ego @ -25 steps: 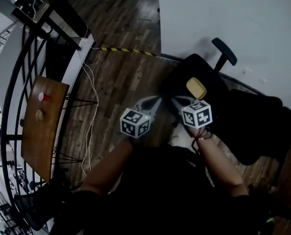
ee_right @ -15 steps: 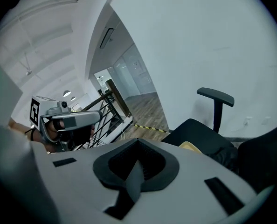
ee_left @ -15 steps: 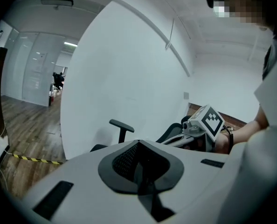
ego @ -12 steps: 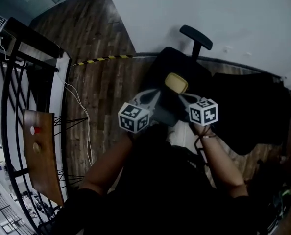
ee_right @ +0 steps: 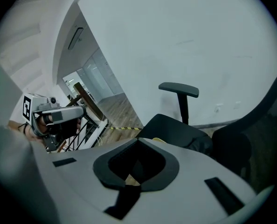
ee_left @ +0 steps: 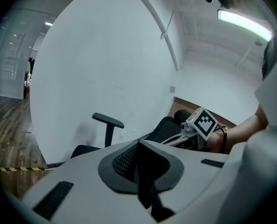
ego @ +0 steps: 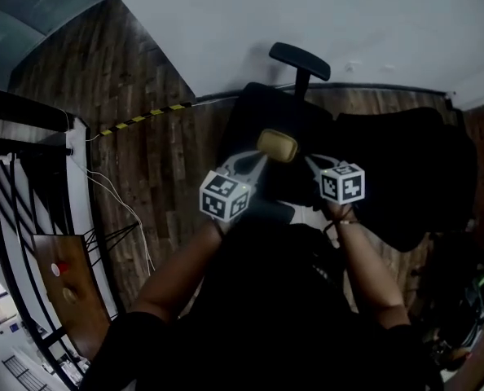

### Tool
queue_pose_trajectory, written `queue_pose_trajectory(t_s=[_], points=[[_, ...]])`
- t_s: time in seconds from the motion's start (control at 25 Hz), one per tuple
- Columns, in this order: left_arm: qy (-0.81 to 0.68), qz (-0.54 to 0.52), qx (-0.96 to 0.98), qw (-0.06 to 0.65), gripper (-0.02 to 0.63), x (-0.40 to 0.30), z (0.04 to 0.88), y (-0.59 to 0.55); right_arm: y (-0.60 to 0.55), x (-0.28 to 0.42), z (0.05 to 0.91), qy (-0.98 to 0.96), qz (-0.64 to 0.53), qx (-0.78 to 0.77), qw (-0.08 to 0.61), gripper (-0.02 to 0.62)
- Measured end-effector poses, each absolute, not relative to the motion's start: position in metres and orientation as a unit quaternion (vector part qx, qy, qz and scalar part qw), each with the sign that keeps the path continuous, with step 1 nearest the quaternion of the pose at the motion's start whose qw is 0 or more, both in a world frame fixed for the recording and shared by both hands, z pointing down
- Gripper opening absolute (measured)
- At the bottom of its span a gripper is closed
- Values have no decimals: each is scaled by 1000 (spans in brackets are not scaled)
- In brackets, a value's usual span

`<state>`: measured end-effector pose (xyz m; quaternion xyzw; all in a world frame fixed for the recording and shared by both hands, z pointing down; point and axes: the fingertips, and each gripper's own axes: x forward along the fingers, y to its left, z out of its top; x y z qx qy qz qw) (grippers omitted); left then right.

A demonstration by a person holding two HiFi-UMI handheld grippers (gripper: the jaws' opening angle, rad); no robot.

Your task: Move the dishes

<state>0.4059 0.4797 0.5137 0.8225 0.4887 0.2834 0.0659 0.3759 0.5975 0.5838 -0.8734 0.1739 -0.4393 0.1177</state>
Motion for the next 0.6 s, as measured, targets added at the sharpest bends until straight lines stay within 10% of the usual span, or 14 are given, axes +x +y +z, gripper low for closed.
queue_pose_trajectory(t_s=[0.6], points=[[465, 334, 818, 54, -5, 450, 568, 509, 636, 409, 687, 175, -512, -829, 140, 14]])
